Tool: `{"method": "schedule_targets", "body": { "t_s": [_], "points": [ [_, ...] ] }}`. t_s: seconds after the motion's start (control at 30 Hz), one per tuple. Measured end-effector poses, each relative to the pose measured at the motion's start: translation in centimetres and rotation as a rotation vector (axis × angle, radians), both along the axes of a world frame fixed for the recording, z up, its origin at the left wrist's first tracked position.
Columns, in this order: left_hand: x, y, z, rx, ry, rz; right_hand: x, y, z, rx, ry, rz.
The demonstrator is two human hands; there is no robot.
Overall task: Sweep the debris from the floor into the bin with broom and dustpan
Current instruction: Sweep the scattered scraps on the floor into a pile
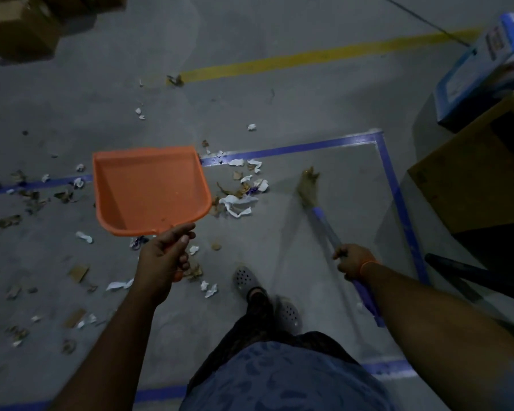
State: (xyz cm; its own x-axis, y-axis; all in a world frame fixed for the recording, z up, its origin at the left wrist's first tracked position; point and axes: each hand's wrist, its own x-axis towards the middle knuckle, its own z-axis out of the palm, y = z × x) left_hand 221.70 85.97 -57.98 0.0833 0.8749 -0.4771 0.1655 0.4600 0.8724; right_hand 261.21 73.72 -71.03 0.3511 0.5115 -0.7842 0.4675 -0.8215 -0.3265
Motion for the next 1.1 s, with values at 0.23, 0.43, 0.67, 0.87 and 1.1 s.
{"method": "schedule_targets", "body": {
  "t_s": [0.23,0.43,0.67,0.87,1.1],
  "points": [
    [-0.9,1.5,0.6,-0.026,-0.036,0.077,-9.7,5.1,-0.5,-0.031,0.158,0.492],
    [-1.4,2.3,0.3,-0.027,-0.045,0.106,-12.1,7.5,-0.5,0.013,0.283,0.544],
    [-2.0,3.3,-0.8,-0.034,-0.017,0.098,-6.9,8.9,-0.1,0.144,0.155,0.361],
    [-2.7,4.2,-1.0,-0.037,-0.025,0.105,-3.2,12.9,-0.6,0.151,0.002,0.119],
    [-5.0,6.1,-1.1,-0.054,-0.026,0.161,-5.3,18.1,-1.4,0.056,-0.022,0.092]
  ]
}}
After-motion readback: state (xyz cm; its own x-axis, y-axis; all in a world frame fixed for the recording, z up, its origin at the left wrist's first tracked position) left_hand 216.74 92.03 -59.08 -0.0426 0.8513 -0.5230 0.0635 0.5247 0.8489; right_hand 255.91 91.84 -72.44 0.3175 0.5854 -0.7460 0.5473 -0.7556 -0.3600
